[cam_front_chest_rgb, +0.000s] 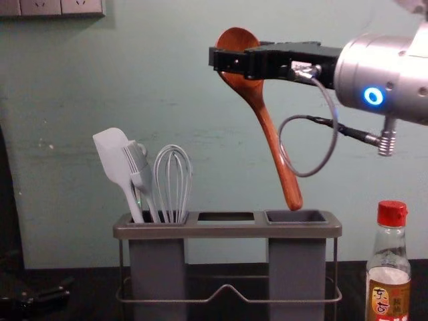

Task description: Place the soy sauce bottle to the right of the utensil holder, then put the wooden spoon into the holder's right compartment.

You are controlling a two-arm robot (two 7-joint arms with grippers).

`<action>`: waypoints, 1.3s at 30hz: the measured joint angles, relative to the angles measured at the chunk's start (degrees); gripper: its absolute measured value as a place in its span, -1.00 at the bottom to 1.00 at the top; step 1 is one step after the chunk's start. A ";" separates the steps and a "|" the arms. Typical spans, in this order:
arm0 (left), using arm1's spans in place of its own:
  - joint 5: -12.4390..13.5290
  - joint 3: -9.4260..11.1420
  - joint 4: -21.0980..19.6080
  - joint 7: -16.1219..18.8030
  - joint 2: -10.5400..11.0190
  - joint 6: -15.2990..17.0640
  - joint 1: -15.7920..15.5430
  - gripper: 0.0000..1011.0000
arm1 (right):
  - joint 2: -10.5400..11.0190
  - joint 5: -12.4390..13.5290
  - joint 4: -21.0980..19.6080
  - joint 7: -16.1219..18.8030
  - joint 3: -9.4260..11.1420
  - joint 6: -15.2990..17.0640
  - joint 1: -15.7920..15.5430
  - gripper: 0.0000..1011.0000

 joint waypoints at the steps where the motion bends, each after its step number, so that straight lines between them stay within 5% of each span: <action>1: 0.00 0.00 0.00 0.00 0.00 0.00 0.00 0.99 | -0.28 -0.20 0.55 0.00 -0.04 -0.06 0.35 0.62; 22: 0.00 0.00 0.00 0.00 0.00 0.00 0.00 0.99 | -3.31 -2.51 10.78 1.44 1.00 -2.42 4.80 0.62; 33: 0.00 0.00 0.00 0.00 0.00 0.00 0.00 0.99 | -3.34 -2.72 11.02 1.82 1.29 -2.32 3.62 0.62; 39: 0.00 0.00 0.00 0.00 0.01 0.00 0.00 0.99 | -2.52 -2.66 7.81 1.90 1.72 -0.45 1.87 0.62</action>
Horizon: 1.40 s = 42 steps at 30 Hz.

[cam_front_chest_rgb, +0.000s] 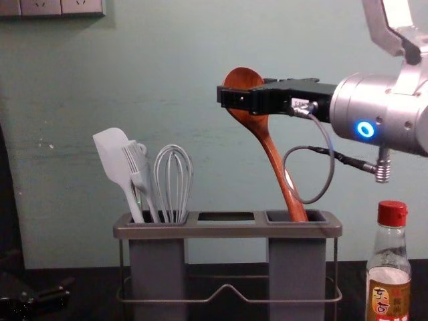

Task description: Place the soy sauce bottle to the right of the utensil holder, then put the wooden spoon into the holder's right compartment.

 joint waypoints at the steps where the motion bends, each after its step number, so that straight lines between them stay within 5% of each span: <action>1: 0.00 0.00 0.00 0.00 0.00 0.00 0.00 0.99 | 0.13 0.05 -0.51 0.03 0.08 0.29 -0.24 0.62; 20: 0.00 0.00 0.00 0.00 0.00 0.00 0.00 0.99 | 4.58 3.69 -11.58 0.77 2.37 10.70 -5.95 0.62; 31: 0.00 0.00 0.00 0.00 0.00 0.00 0.00 0.99 | 6.18 4.87 -13.06 0.45 2.65 15.32 -7.47 0.62; 42: 0.00 0.00 0.00 0.00 0.00 0.00 0.00 0.99 | 6.73 5.42 -12.39 0.05 2.73 15.87 -8.85 0.62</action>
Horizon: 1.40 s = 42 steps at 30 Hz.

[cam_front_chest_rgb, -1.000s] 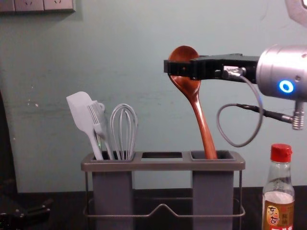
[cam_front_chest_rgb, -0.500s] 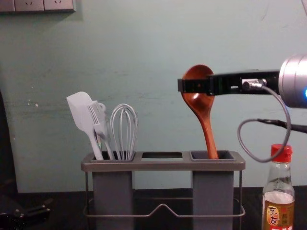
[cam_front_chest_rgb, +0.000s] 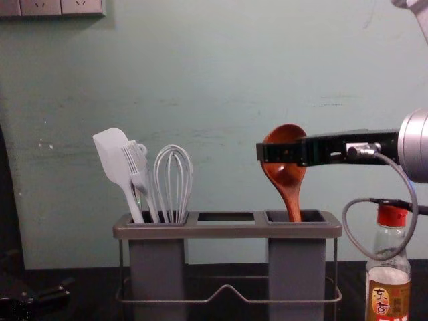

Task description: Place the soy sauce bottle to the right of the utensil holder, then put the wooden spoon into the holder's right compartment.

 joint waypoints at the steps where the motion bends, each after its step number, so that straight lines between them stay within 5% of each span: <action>1: 0.00 0.00 0.00 0.00 0.00 0.00 0.00 0.99 | 0.01 0.05 0.19 -0.02 -0.05 0.01 -0.10 0.62; 42: 0.00 0.00 0.00 0.00 0.00 0.00 0.00 0.99 | -0.11 0.11 2.52 0.02 -0.96 0.23 -0.04 0.66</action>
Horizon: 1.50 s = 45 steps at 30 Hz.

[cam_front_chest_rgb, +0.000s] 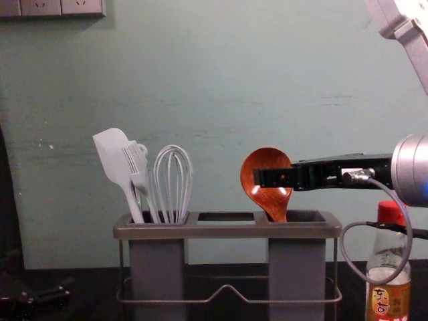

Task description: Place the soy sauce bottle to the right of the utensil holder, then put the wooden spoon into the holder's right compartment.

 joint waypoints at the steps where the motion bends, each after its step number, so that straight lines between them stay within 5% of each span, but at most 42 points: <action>1: 0.01 0.00 0.00 0.00 0.00 0.00 0.00 0.99 | 0.00 0.00 0.00 0.01 0.00 0.00 0.00 0.71; 7: 0.01 0.00 0.00 0.00 0.00 0.00 0.00 0.99 | 0.00 -0.01 -0.05 0.07 0.00 -0.02 0.00 0.98; 26: 0.00 0.00 0.00 0.00 0.00 0.00 0.00 0.99 | 0.43 -0.16 -2.17 -0.32 0.26 -0.03 -1.18 0.98; 36: 0.00 0.00 0.00 0.00 0.00 0.00 0.00 0.99 | 1.19 -0.75 -10.86 -3.53 2.83 -2.43 -9.53 0.98; 45: 0.00 0.00 0.00 0.00 0.00 0.00 0.00 0.99 | 0.44 -4.97 -15.20 -8.39 5.62 -13.48 -20.96 0.98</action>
